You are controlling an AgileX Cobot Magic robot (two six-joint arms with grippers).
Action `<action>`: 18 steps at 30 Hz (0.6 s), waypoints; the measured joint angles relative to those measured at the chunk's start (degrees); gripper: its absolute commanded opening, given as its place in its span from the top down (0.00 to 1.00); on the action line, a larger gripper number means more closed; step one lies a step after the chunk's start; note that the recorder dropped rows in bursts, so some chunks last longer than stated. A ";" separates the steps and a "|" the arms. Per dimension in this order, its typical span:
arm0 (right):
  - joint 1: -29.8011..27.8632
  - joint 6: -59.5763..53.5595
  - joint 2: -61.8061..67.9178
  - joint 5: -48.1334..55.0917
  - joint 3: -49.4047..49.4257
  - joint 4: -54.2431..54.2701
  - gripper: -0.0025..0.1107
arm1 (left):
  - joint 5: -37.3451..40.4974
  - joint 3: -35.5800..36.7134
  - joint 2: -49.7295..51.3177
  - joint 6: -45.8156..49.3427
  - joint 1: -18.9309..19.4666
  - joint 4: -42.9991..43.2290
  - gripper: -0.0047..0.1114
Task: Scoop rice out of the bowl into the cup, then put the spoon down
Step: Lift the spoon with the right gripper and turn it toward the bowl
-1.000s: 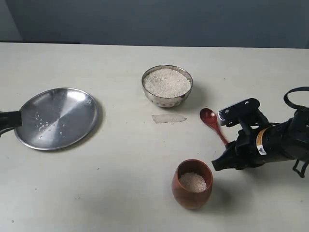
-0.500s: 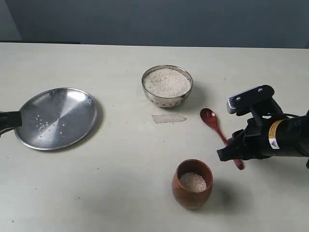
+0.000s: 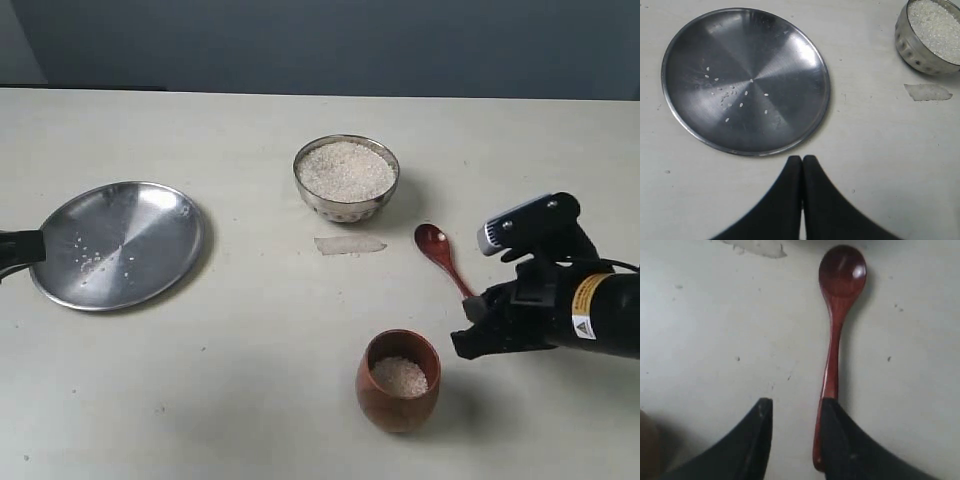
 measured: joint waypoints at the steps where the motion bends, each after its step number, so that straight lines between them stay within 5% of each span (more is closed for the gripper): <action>1: 0.00 -0.08 1.57 -0.13 0.00 0.38 0.69 | 0.00 0.00 0.00 0.00 0.00 0.00 0.96; 18: -5.41 -1.36 7.21 -3.16 -1.31 6.31 0.69 | 0.00 0.00 0.00 0.00 0.00 0.00 0.96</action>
